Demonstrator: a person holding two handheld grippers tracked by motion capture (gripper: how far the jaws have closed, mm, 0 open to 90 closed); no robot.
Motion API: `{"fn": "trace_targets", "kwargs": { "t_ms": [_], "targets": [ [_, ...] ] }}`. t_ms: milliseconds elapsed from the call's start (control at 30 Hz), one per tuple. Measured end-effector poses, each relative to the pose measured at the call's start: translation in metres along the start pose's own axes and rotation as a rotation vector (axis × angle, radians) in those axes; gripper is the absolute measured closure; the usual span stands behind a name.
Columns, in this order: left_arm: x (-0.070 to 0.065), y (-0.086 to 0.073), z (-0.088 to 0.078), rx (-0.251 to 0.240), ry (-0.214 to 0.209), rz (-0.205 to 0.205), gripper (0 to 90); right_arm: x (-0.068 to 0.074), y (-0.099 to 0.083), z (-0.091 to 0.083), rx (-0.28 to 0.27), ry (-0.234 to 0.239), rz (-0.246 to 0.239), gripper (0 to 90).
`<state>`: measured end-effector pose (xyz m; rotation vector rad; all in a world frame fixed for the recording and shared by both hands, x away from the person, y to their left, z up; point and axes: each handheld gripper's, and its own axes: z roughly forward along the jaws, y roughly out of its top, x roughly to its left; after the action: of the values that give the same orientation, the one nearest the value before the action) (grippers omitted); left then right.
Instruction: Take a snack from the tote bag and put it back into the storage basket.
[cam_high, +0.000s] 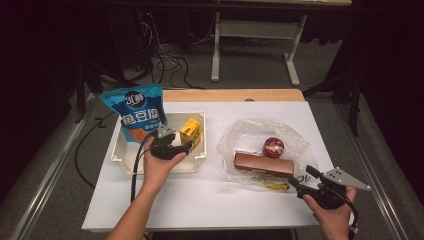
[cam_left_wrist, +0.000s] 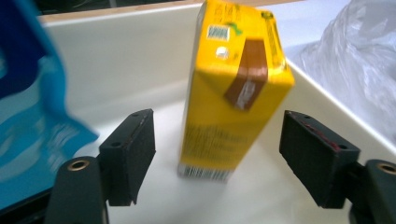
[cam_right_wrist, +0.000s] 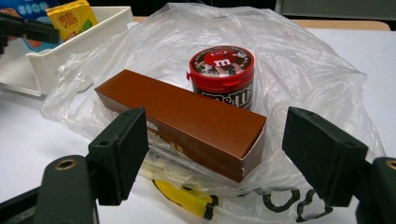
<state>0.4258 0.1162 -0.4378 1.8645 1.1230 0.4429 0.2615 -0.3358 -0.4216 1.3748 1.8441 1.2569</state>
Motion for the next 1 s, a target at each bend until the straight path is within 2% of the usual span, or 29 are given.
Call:
{"fn": "trace_targets", "kwargs": {
  "t_ms": [67,100,133,167,233,267,300,333,500,567,667,733,833,933,1000],
  "targets": [
    [0.002,-0.008,-0.009,-0.021,-0.009,-0.008,38.4,0.002,0.001,0.0,-0.002,0.003,-0.012,23.2],
    [0.002,-0.011,-0.012,-0.029,-0.015,-0.016,46.9,0.004,0.001,0.0,0.001,0.001,-0.008,23.2],
    [0.003,-0.015,-0.016,-0.039,-0.041,-0.03,56.1,0.004,0.001,0.001,0.0,0.002,-0.013,23.2],
    [0.004,-0.018,-0.017,-0.037,-0.043,-0.031,68.1,0.005,0.001,0.001,0.002,0.002,-0.011,23.2],
    [0.004,-0.021,-0.018,-0.032,-0.048,-0.035,82.5,0.007,0.001,0.002,0.002,0.001,-0.017,23.3],
    [0.003,-0.022,-0.016,-0.022,-0.058,-0.032,86.3,0.007,0.0,0.003,0.004,0.002,-0.021,23.3],
    [0.002,-0.022,-0.014,-0.014,-0.05,-0.027,90.0,0.007,0.0,0.003,0.007,0.0,-0.025,23.3],
    [0.001,-0.022,-0.011,-0.005,-0.039,-0.03,90.0,0.008,0.0,0.004,0.01,-0.001,-0.023,23.3],
    [-0.003,-0.013,0.003,0.02,-0.045,-0.058,90.0,0.005,-0.001,0.002,0.006,-0.004,-0.023,23.5],
    [-0.004,-0.01,0.009,0.024,-0.029,-0.064,90.0,0.003,-0.001,0.0,0.004,-0.006,-0.009,23.7],
    [-0.004,-0.002,0.016,0.032,-0.012,-0.097,90.0,0.001,-0.002,-0.001,0.0,-0.004,-0.011,23.8],
    [-0.002,0.002,0.021,0.037,-0.004,-0.114,90.0,0.001,-0.002,-0.002,-0.004,-0.003,-0.006,23.9],
    [0.002,0.008,0.026,0.042,0.03,-0.132,90.0,0.0,-0.002,-0.002,-0.006,-0.003,-0.009,24.1],
    [0.009,0.012,0.03,0.045,0.038,-0.177,90.0,0.0,-0.002,-0.001,-0.001,-0.001,-0.005,24.1],
    [0.012,0.014,0.034,0.048,0.052,-0.186,90.0,0.0,-0.002,-0.001,-0.001,-0.001,-0.005,24.1]
  ]
}}
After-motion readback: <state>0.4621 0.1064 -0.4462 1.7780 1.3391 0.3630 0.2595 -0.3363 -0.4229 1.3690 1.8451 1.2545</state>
